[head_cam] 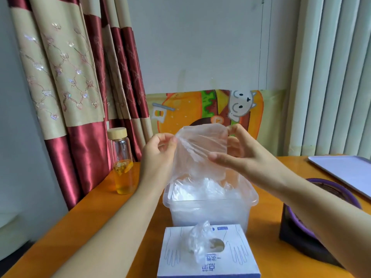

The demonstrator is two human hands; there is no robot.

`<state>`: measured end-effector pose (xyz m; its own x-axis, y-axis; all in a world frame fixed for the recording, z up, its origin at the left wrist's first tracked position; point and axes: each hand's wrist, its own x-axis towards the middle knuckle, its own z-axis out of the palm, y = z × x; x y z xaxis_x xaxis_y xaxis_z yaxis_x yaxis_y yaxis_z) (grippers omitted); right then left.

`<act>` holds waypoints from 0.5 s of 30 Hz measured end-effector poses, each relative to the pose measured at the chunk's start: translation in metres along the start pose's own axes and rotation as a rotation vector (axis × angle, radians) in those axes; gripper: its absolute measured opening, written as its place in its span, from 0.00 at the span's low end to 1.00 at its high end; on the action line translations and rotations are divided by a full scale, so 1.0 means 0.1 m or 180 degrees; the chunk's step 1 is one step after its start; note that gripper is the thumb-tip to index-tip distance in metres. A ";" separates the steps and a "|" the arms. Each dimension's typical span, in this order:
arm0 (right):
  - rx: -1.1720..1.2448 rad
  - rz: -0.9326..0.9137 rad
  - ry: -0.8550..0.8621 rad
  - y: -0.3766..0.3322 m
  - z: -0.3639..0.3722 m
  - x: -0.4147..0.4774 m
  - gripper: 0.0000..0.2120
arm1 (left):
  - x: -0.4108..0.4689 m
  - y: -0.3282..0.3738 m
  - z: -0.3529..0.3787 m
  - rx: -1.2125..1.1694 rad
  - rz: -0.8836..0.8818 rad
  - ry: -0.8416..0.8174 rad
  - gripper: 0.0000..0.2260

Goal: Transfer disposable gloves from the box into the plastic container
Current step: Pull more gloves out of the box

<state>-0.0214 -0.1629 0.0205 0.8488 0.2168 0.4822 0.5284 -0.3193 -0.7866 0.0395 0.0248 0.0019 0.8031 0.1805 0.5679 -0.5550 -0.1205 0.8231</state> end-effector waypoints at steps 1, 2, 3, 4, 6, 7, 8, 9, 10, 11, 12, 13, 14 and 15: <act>0.0021 -0.0052 0.0103 0.01 0.05 0.04 0.25 | 0.02 0.01 0.04 0.0041 0.0051 0.0053 0.03; 0.0029 -0.0123 0.0266 0.02 0.10 0.07 0.25 | 0.04 0.01 0.07 0.0049 0.0065 0.0119 0.03; -0.0011 -0.0228 0.0458 0.05 0.15 0.12 0.24 | 0.06 0.01 0.09 0.0040 0.0078 0.0174 0.04; -0.0108 -0.0330 0.0610 0.06 0.19 0.15 0.22 | 0.08 0.00 0.11 0.0048 0.0092 0.0198 0.04; -0.0330 -0.0514 0.0781 0.08 0.23 0.23 0.16 | 0.07 -0.02 0.14 0.0147 0.0222 0.0162 0.04; -0.0349 -0.0586 0.0822 0.10 0.22 0.29 0.11 | 0.08 -0.03 0.13 0.0213 0.0346 0.0100 0.03; -0.0274 -0.0603 0.0837 0.11 0.20 0.32 0.08 | 0.07 -0.03 0.10 0.0235 0.0462 -0.0007 0.02; -0.0160 -0.0580 0.0866 0.13 0.16 0.36 0.08 | 0.09 -0.03 0.06 0.0178 0.0551 -0.0152 0.02; -0.0023 -0.0526 0.0865 0.15 0.12 0.40 0.09 | 0.11 -0.03 0.01 0.0025 0.0572 -0.0288 0.06; 0.0132 -0.0465 0.0834 0.15 0.07 0.43 0.11 | 0.14 -0.05 -0.05 -0.0231 0.0475 -0.0386 0.11; 0.0301 -0.0379 0.0752 0.15 0.03 0.47 0.12 | 0.22 -0.08 -0.10 -0.0478 0.0261 -0.0445 0.15; 0.0465 -0.0269 0.0646 0.16 -0.02 0.50 0.13 | 0.27 -0.11 -0.14 -0.0664 -0.0061 -0.0520 0.19; 0.0609 -0.0144 0.0523 0.17 -0.05 0.54 0.14 | 0.34 -0.17 -0.16 -0.0799 -0.0476 -0.0665 0.24; 0.0733 -0.0031 0.0411 0.20 -0.08 0.58 0.14 | 0.40 -0.24 -0.17 -0.0894 -0.0952 -0.0904 0.29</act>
<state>0.0387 -0.1636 0.0363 0.8466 0.0945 0.5238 0.5314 -0.0961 -0.8416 0.0808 0.0511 0.0047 0.9417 -0.1107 0.3178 -0.2970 0.1706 0.9395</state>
